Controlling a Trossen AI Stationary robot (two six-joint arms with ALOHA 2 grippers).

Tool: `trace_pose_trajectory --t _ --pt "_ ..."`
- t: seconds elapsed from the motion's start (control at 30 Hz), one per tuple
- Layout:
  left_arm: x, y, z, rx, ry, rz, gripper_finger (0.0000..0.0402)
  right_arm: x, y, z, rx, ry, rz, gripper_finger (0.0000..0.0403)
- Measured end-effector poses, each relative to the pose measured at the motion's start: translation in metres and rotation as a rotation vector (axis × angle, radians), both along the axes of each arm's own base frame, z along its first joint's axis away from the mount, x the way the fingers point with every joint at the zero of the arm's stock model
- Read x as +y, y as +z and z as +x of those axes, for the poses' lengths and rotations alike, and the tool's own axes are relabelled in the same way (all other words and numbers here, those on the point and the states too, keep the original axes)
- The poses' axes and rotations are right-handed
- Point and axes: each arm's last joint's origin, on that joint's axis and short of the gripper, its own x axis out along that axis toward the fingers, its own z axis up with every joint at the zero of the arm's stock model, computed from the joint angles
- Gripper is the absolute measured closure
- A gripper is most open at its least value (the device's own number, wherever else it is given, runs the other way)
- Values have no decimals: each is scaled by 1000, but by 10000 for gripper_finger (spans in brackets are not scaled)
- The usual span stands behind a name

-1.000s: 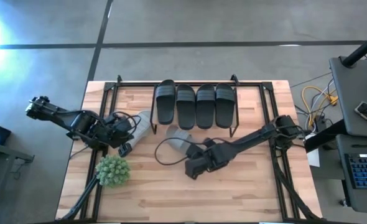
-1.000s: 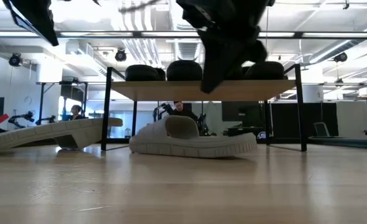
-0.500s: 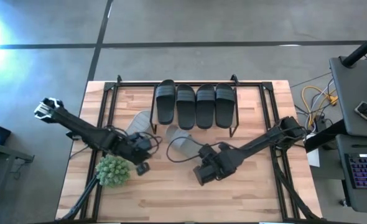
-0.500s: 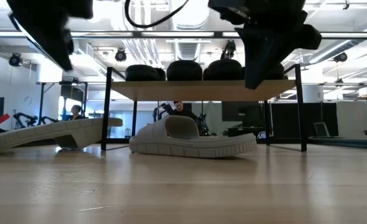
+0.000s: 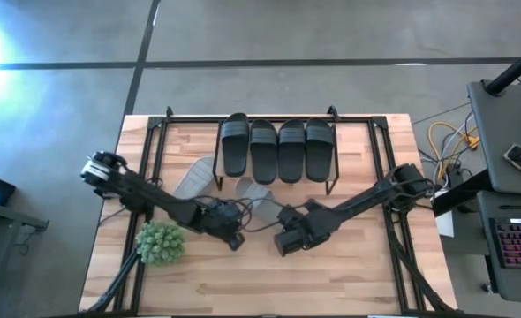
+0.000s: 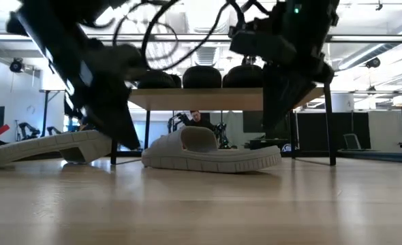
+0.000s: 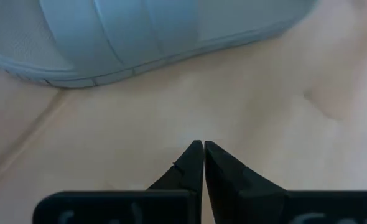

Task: Pick and place slides into the shelf
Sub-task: Put the right gray slipper under the shelf

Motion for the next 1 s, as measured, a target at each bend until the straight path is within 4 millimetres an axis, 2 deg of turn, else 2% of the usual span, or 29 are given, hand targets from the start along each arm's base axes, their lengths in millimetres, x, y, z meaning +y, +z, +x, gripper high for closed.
trace_pose_trajectory --t 0.27,0.43,0.53,0.77,0.93,1.0 --pt "21 -17 19 10 122 76 402 -5 -22 5 -77 112 -13 394" --pt "38 -23 28 -6 138 100 402 -13 -39 9 -137 170 86 394" --pt "48 -23 33 -18 137 121 402 -14 -41 11 -157 181 135 394" --pt "68 -17 35 -20 131 160 402 -5 -31 26 -279 314 254 394" --pt "63 -1 26 -8 74 101 402 0 -12 29 -281 290 218 394" --pt "56 8 20 -9 49 94 402 3 3 25 -281 282 188 394"
